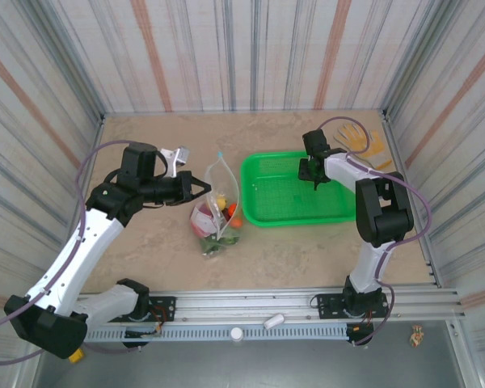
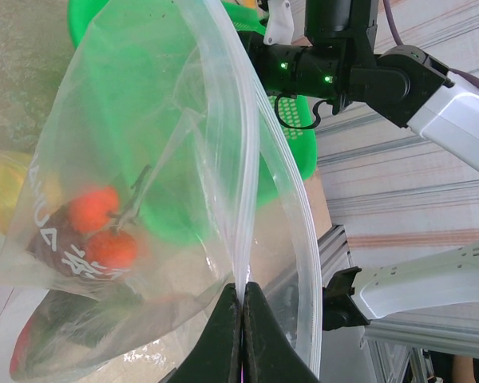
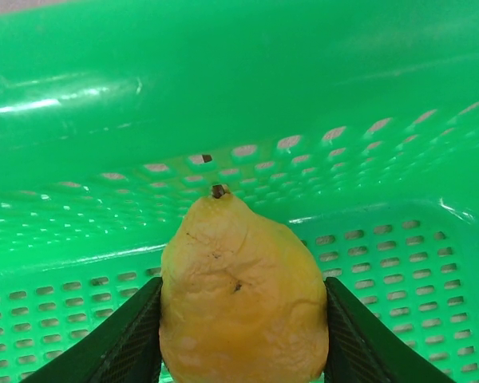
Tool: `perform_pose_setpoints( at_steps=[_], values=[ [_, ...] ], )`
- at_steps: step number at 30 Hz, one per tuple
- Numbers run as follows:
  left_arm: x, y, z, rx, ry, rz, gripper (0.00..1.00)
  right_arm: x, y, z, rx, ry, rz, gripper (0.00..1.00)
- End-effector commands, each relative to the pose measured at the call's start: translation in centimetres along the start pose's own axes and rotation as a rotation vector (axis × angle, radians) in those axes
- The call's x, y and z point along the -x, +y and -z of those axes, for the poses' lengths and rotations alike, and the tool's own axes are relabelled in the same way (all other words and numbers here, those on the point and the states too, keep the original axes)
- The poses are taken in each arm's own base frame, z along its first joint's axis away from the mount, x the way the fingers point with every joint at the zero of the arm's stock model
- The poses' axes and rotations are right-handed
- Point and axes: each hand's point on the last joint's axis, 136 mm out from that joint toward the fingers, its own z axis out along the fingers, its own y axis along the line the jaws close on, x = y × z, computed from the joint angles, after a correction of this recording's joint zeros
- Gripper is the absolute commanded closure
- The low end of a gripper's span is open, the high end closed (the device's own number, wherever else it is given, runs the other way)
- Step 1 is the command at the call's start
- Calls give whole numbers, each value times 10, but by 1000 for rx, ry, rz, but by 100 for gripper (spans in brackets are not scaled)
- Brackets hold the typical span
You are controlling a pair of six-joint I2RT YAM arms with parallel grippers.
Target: Place the food in the zip-top bag and seal the zipper
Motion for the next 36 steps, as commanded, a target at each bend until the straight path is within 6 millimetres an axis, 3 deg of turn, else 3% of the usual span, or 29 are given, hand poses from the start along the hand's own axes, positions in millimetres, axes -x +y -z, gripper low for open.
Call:
perform_pose_setpoints(
  at_steps=[1,4,12,27,32,36],
  values=[
    [1,-6,3,-25,1,-12,100,6,-1,23,20,11,-42,62],
    [0,-6,4,-27,-2,-12,100,3,-3,30,10,50,-51,66],
    [-2,-8,7,-34,-8,-8,100,-11,2,43,51,82,-60,64],
    [-3,-12,13,-40,-27,-7,100,-58,-5,7,-26,220,-5,63],
    [-2,-13,14,-39,-30,-9,100,-77,1,0,-76,269,61,63],
    [-2,-13,14,-37,-32,-11,100,-92,12,-2,-9,332,23,64]
  ],
)
